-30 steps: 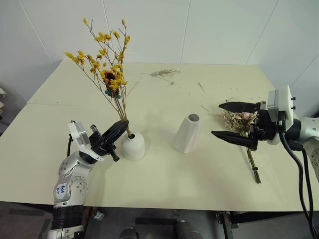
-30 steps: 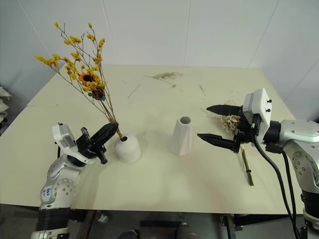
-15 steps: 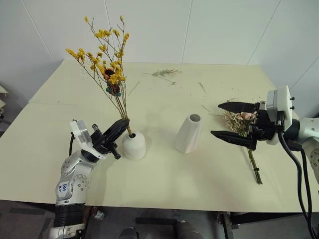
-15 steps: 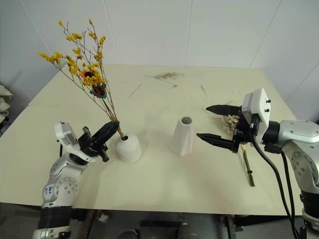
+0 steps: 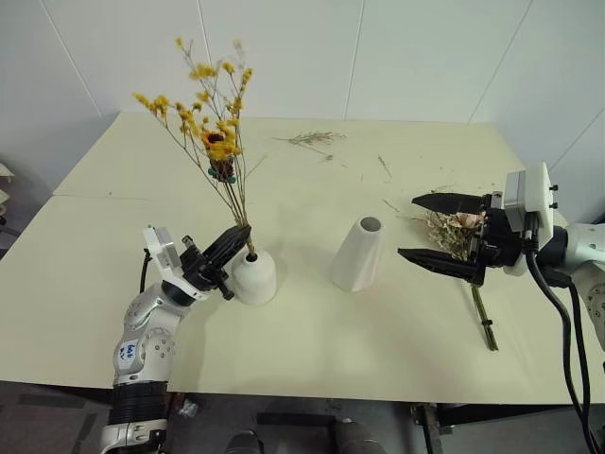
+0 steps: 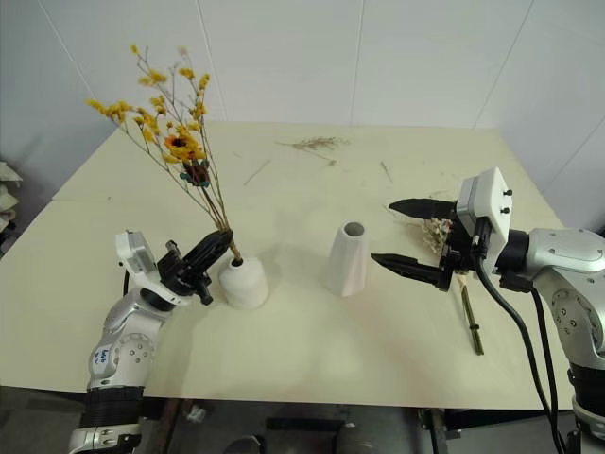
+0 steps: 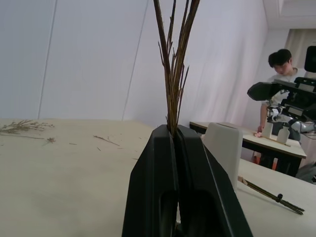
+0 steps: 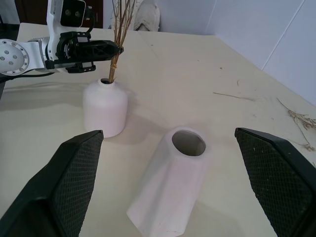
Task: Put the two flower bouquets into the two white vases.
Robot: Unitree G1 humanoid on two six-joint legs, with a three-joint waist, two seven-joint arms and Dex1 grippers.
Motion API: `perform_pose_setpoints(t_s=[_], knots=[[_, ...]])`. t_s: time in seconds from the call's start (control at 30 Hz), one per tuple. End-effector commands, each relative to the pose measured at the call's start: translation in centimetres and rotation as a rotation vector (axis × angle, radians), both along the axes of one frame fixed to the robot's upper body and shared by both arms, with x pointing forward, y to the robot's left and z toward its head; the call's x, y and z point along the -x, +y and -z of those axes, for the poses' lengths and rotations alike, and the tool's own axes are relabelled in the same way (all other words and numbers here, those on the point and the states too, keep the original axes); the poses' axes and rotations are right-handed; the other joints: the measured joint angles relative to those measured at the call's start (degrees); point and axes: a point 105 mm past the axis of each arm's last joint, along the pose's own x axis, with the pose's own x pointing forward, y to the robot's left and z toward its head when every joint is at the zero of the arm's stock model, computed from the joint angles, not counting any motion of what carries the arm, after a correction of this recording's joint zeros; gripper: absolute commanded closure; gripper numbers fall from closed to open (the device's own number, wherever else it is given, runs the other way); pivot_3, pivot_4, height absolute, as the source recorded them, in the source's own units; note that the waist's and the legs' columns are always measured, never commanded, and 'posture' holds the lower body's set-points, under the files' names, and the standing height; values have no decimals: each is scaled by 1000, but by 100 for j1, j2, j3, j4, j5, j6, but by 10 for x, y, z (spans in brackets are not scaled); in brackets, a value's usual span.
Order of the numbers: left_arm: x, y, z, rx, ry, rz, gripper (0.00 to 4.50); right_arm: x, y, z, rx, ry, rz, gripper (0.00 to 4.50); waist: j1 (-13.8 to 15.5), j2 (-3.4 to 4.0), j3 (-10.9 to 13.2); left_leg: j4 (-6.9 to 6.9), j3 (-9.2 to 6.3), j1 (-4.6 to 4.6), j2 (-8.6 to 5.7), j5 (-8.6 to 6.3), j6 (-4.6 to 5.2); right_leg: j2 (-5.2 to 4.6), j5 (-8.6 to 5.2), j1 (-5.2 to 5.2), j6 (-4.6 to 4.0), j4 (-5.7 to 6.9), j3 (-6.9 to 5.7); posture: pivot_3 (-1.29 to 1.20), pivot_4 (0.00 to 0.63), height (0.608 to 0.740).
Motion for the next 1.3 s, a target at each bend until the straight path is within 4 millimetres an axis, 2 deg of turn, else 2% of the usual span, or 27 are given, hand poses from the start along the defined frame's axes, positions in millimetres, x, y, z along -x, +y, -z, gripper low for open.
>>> perform_pose_setpoints(t_s=[0.03,0.33,0.43,0.57,0.8,0.83,0.93,1.03,1.2,1.3], knots=[[2,1,-4,-8,-12,4,4477,6,3,-7,-5,-37,-14,0,1,0,0,-2,0,1,0,0,0,0,0,0,0,0,0,0,150,740],[5,-2,4,-63,-5,11,4477,5,3,-6,-12,-40,-11,0,-1,0,0,-2,0,0,0,0,0,0,0,-1,0,-1,0,0,150,740],[6,0,2,-65,-2,-6,3833,6,3,-6,-13,-41,-10,0,1,0,0,-3,0,0,0,0,0,0,0,-1,0,-2,0,0,150,740],[13,2,-4,-118,-22,3,2652,6,3,-5,-15,-41,-5,0,-8,0,0,-5,0,0,1,0,0,0,0,-1,0,-3,0,0,150,740],[26,34,-13,-393,-13,46,528,2,-8,-6,-6,-22,48,0,-21,1,1,-23,2,3,3,0,0,1,-7,-9,-12,-3,0,0,150,740],[29,39,-15,-435,-4,67,230,1,-12,-7,-2,-17,72,0,-20,1,1,-26,3,3,3,0,0,0,-7,-9,-12,-5,0,0,150,740],[37,46,-24,-544,-3,150,230,-3,-28,-12,2,9,166,0,-7,2,2,-37,6,-3,3,0,0,-2,-10,-17,-16,-14,0,0,150,740],[45,48,-48,-610,-6,256,230,-15,-66,-9,93,121,415,0,23,5,5,-51,5,-10,3,0,0,-6,-12,-20,-17,-31,-3,0,150,740],[45,40,-65,-688,-68,335,230,-19,-116,15,220,415,730,0,1,10,5,-66,9,-31,5,-3,5,-11,-12,-39,-17,-56,-6,0,150,740],[42,34,-73,-693,-118,358,230,-22,-134,23,215,538,850,0,-41,11,5,-70,10,-38,9,-5,9,-8,-14,-53,-20,-52,-8,0,150,740]])
